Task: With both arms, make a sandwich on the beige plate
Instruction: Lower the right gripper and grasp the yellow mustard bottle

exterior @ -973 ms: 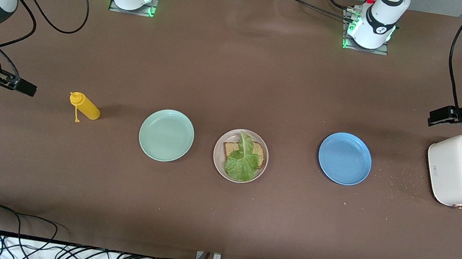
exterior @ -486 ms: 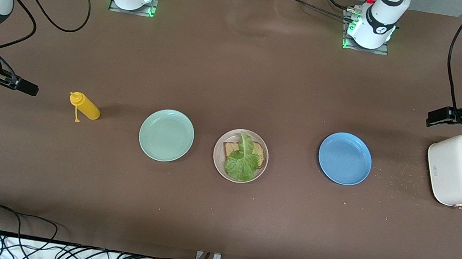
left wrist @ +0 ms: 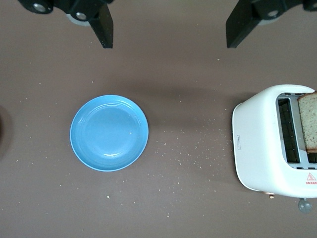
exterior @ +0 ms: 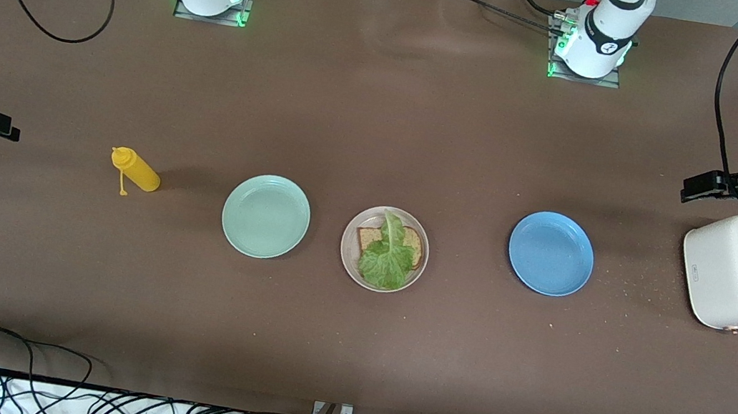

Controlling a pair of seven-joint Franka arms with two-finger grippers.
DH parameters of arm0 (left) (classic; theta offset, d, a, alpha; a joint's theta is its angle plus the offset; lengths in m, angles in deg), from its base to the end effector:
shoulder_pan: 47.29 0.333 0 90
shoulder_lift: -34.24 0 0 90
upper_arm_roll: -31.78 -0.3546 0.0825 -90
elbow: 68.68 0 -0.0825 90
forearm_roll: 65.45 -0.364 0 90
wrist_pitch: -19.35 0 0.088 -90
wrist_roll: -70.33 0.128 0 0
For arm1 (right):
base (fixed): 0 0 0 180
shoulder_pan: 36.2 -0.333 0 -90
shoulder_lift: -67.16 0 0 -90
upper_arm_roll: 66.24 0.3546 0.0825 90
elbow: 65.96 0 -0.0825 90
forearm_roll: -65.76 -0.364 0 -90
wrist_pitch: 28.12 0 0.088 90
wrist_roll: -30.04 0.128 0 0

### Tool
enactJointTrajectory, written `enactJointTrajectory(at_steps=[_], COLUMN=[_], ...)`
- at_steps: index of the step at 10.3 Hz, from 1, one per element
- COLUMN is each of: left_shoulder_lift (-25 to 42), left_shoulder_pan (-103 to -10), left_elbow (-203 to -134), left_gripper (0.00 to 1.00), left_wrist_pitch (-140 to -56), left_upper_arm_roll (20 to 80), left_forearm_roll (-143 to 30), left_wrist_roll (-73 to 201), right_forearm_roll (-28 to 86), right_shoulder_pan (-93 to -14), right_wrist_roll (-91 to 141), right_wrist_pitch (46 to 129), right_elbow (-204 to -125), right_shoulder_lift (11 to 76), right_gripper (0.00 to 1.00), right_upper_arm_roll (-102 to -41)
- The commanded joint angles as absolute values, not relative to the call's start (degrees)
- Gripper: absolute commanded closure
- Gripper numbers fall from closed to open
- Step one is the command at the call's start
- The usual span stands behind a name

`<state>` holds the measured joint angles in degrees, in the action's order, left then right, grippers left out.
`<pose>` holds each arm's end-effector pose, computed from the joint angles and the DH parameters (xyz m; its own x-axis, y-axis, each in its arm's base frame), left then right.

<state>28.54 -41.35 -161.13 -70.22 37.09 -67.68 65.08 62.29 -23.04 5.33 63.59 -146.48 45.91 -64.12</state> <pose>0.5570 0.0135 0.5683 0.9841 0.1017 -0.1455 0.0964 -0.9944 -0.0428 0.6317 -0.1194 0.4992 0.9635 0.2350 -0.1282 0.2171 -0.9662 -0.1389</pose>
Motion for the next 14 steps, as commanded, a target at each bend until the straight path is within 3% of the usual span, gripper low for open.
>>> enactJointTrajectory(at_steps=[1, 4, 9, 14], left_shoulder_lift=[28.4, 28.4, 28.3, 28.3], left_shoulder_pan=[-41.1, -41.1, -41.1, -41.1], left_elbow=[-160.1, -160.1, -160.1, -160.1], left_gripper=[0.0, 0.0, 0.0, 0.0], left_wrist_pitch=[-69.1, -69.1, -69.1, -69.1], left_upper_arm_roll=[37.1, 37.1, 37.1, 37.1], left_forearm_roll=[-66.4, -66.4, -66.4, -66.4], left_wrist_roll=[66.4, 66.4, 66.4, 66.4], right_forearm_roll=[53.2, 50.1, 43.5, 37.1], right_shoulder_pan=[-19.3, -16.2, -13.5, -13.5], right_wrist_roll=[-17.7, -42.2, -68.2, -79.5], right_wrist_pitch=[68.4, 73.2, 73.7, 74.4], right_elbow=[-154.6, -161.7, -161.8, -161.8], right_shoulder_lift=[46.1, 45.1, 36.6, 31.0], right_gripper=[0.0, 0.0, 0.0, 0.0], right_upper_arm_roll=[-63.8, -63.8, -63.9, -63.7])
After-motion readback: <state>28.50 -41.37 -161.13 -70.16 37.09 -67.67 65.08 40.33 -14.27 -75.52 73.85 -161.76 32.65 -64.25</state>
